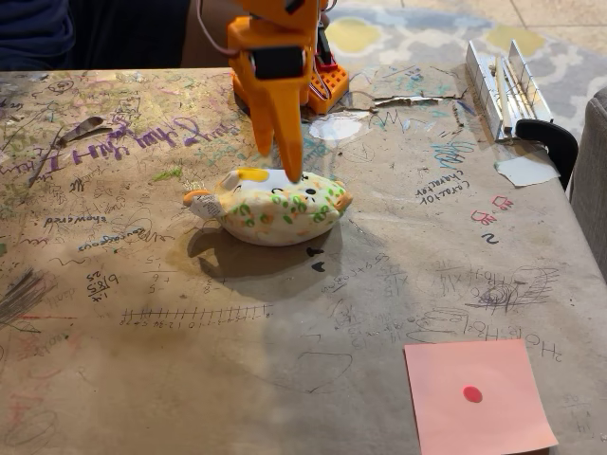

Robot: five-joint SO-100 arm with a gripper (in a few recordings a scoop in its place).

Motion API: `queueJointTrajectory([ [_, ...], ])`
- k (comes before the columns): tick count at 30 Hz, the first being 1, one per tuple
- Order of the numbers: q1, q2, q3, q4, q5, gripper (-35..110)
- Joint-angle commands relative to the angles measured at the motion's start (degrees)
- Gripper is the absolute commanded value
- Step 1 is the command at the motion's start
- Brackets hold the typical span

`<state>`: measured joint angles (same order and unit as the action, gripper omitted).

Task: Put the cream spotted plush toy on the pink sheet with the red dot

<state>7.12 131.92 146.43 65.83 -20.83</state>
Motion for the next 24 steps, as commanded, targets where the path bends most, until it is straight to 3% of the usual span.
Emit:
queueJointTrajectory([
  [1, 2.3, -2.0, 0.9, -2.1, -2.9, 45],
  [10, 7.2, -18.5, -0.5, -6.4, -8.0, 45],
  [18, 1.2, -22.7, -7.0, -7.6, -6.3, 41],
  [20, -1.2, -23.1, -8.9, -8.1, -5.5, 32],
  [24, -3.5, -23.8, -12.6, -11.3, -2.3, 0],
])
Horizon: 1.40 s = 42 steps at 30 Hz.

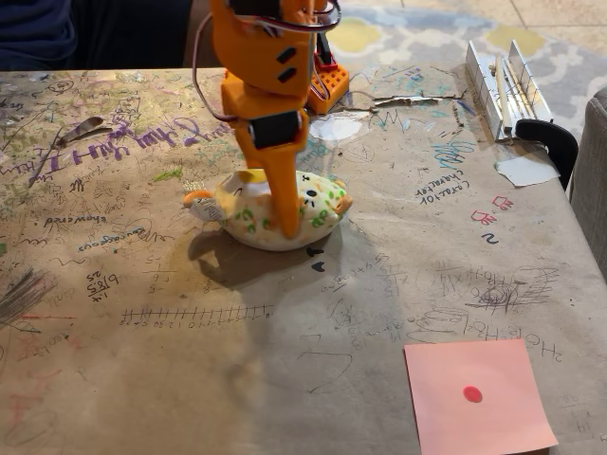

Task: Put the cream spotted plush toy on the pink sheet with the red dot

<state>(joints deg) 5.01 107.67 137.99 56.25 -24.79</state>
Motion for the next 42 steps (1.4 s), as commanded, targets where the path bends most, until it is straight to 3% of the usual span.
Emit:
queueJointTrajectory([
  [1, -1.8, 0.4, -4.9, -1.9, 1.6, 0],
  [6, -3.1, 12.4, -2.4, -3.9, 1.4, 0],
  [14, -6.7, 73.0, 6.3, -3.6, 13.9, 0],
  [17, -10.0, 85.8, 4.0, -2.5, 16.2, 0],
  [30, -17.8, 85.7, -21.7, -2.1, 24.3, 0],
  [36, -19.6, 81.8, -17.7, -6.2, 22.8, 0],
  [39, -19.2, 66.1, -15.6, -10.8, 22.3, 0],
  [42, -19.6, 22.5, -29.1, -10.1, 21.0, 0],
])
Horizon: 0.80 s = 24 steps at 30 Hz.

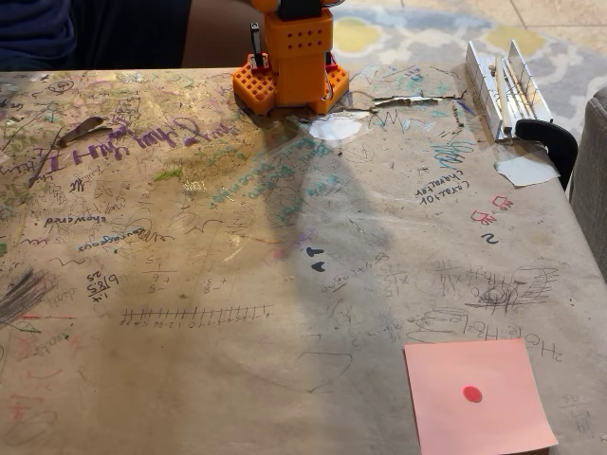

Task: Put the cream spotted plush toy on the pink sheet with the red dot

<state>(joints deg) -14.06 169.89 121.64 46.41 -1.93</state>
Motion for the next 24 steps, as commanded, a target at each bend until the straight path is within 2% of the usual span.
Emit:
queueJointTrajectory([
  [1, -0.4, -58.7, -24.3, 6.6, -2.9, 0],
  [2, -0.1, -74.3, -35.4, 14.9, -5.5, 2],
  [3, 0.5, -83.3, -39.8, 18.2, -7.8, 22],
  [4, 1.0, -86.4, -39.2, 19.0, -11.3, 38],
  [6, 1.5, -79.0, -28.1, 18.9, -16.5, 48],
  [8, 2.8, -59.8, -9.5, 9.9, -19.1, 46],
  [13, 4.1, -34.4, 4.7, 16.2, -23.4, 43],
  [18, 4.7, -20.9, 11.3, 21.9, -24.7, 41],
  [22, 6.5, -16.5, 18.7, 21.3, -25.8, 38],
  [24, 8.1, -14.6, 22.8, 19.6, -26.0, 32],
])
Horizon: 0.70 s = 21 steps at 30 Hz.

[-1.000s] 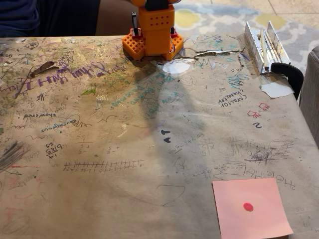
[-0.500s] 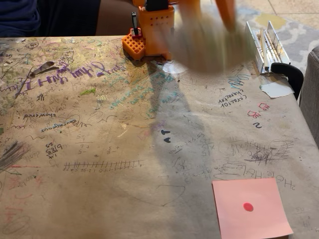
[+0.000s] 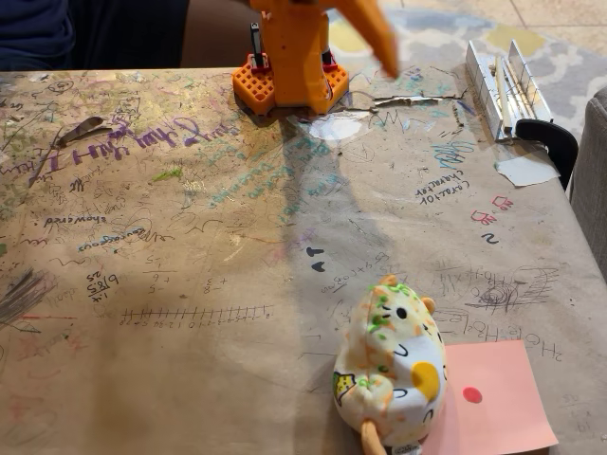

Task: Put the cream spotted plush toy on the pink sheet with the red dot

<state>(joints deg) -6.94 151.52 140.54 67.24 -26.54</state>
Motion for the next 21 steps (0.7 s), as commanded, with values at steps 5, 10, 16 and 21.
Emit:
queueJointTrajectory([
  [5, 0.6, 2.5, 9.4, -3.4, 0.8, 1],
  [10, 0.4, -5.5, 13.8, -8.2, 9.2, 0],
  [16, 2.5, 4.6, 22.4, -12.0, 12.5, 0],
  [21, -1.1, 34.5, 29.5, -1.8, 15.9, 0],
])
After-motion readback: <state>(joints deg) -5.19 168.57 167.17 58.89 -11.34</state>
